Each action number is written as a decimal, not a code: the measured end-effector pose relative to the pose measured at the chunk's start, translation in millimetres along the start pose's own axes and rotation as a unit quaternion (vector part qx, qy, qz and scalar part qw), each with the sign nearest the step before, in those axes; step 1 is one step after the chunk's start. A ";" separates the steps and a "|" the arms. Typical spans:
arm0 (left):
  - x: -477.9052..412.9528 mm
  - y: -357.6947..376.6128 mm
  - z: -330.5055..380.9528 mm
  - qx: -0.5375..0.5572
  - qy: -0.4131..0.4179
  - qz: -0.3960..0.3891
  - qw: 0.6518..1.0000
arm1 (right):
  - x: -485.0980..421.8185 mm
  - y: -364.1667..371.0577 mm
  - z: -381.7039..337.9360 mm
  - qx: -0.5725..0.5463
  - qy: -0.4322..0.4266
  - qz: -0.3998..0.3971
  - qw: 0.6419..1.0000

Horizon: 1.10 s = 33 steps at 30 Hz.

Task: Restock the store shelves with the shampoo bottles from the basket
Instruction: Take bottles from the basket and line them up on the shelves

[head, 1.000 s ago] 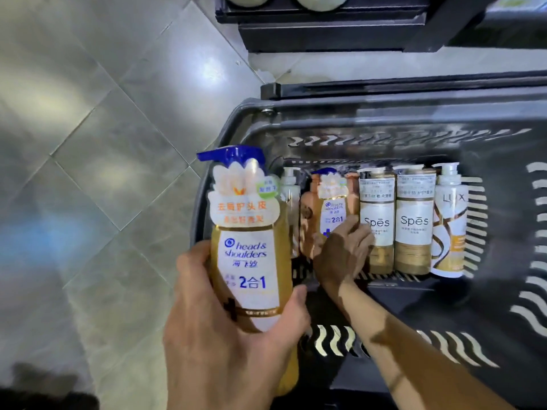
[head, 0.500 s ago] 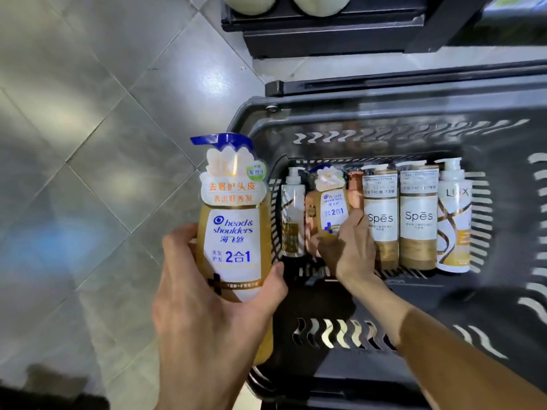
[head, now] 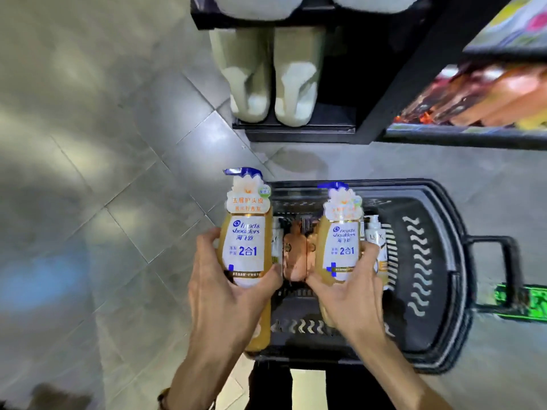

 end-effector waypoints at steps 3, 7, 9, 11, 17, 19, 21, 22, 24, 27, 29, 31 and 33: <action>17.3 -25.0 44.3 0.018 0.023 -0.001 1.000 | 30.9 -52.0 -51.7 -0.035 -0.032 0.032 0.998; 44.0 -73.0 111.3 0.029 0.069 0.020 0.997 | 67.5 -120.5 -121.3 -0.058 -0.071 0.059 0.994; 56.9 -101.3 148.1 0.036 0.099 0.036 0.994 | 86.1 -153.6 -158.6 -0.068 -0.091 0.062 0.992; 69.6 -128.8 182.7 0.037 0.129 0.045 0.990 | 108.1 -185.1 -194.8 -0.071 -0.117 0.074 0.988; 108.1 -213.4 287.8 0.078 0.208 0.068 0.973 | 186.7 -275.4 -302.4 -0.102 -0.197 0.137 0.965; 121.6 -242.8 322.7 0.101 0.242 0.085 0.961 | 210.3 -304.9 -334.8 -0.114 -0.219 0.166 0.955; 135.1 -270.3 354.6 0.125 0.262 0.100 0.952 | 232.3 -334.7 -364.7 -0.116 -0.243 0.199 0.942; 142.0 -283.4 369.2 0.133 0.270 0.108 0.947 | 243.3 -348.7 -377.9 -0.117 -0.252 0.212 0.937; 157.7 -306.9 398.1 0.142 0.296 0.127 0.936 | 265.1 -377.4 -400.1 -0.120 -0.269 0.245 0.924; 183.2 -331.0 438.0 0.150 0.335 0.147 0.919 | 294.2 -417.5 -424.4 -0.124 -0.291 0.289 0.904; 200.2 -339.4 460.5 0.156 0.360 0.152 0.907 | 310.0 -441.6 -434.4 -0.136 -0.303 0.305 0.892; 217.3 -344.3 479.3 0.167 0.377 0.160 0.897 | 323.5 -464.7 -442.2 -0.141 -0.312 0.319 0.884; 234.6 -346.1 495.9 0.168 0.392 0.177 0.887 | 332.9 -488.5 -447.0 -0.149 -0.329 0.329 0.872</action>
Point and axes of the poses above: each hand's wrist, its own x-axis away from the middle knuckle, its own y-axis out of the palm, z = x × y, the point moved 8 cm from there along -x, towards the middle knuckle, and after that the axes turned 4 degrees about y, right-handed, at the moved point
